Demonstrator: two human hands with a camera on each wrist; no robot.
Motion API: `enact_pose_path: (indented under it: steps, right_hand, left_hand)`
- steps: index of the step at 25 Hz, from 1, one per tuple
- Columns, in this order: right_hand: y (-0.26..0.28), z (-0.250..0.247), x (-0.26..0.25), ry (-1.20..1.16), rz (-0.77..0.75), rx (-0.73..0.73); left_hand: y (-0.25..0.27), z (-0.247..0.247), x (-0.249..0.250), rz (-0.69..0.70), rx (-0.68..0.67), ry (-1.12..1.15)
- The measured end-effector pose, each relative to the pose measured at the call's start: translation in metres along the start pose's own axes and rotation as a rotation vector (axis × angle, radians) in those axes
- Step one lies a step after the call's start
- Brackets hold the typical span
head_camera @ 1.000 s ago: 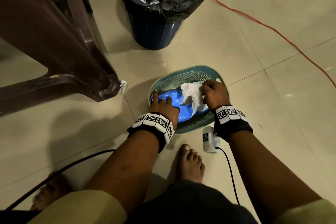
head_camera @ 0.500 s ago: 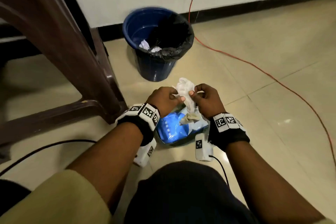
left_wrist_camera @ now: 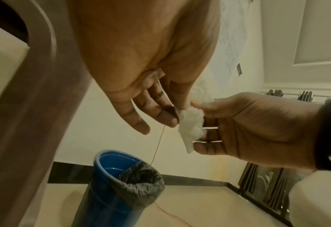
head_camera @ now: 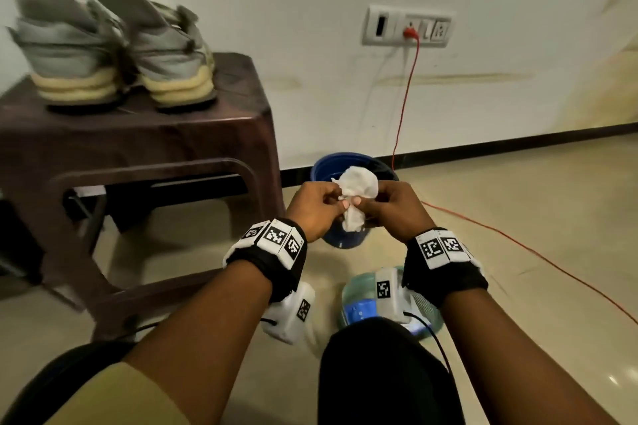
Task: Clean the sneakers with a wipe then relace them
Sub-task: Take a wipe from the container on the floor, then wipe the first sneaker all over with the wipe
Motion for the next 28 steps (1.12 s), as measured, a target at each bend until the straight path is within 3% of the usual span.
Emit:
enact_pose_path:
  steps: [6, 10, 13, 17, 22, 26, 28]
  right_hand:
    - [-0.003, 0.036, -0.098, -0.057, -0.09, 0.003]
    - [-0.022, 0.069, -0.171, -0.073, -0.212, 0.061]
    - [-0.033, 0.082, -0.209, -0.09, -0.255, 0.146]
    - [-0.05, 0.091, -0.222, -0.14, -0.246, 0.259]
    - [-0.077, 0.101, -0.202, -0.183, -0.228, 0.267]
    - [-0.096, 0.108, -0.198, -0.28, -0.246, 0.24]
    - [-0.108, 0.11, -0.201, -0.296, -0.258, 0.269]
  left_hand:
    - [0.035, -0.083, 0.057, 0.034, 0.191, 0.116]
    - [0.05, -0.142, 0.103, 0.157, 0.31, -0.016]
    - [0.063, -0.173, 0.14, 0.245, 0.438, -0.222]
    - [0.061, -0.199, 0.174, 0.355, 0.539, -0.722]
    - [0.012, -0.209, 0.194, 0.236, 0.581, -1.219]
    - [-0.023, -0.213, 0.199, 0.007, 0.589, -1.366]
    - [-0.03, -0.213, 0.198, -0.03, 0.565, -1.408]
Point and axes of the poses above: each hand's wrist, its own y-axis away from the middle knuckle, its own z-axis out of the palm, x = y × z, the point moved 2 cm from there along -y, towards the middle knuckle, and after that the axes turned 13 degrees about y, right-handed, at the moved point
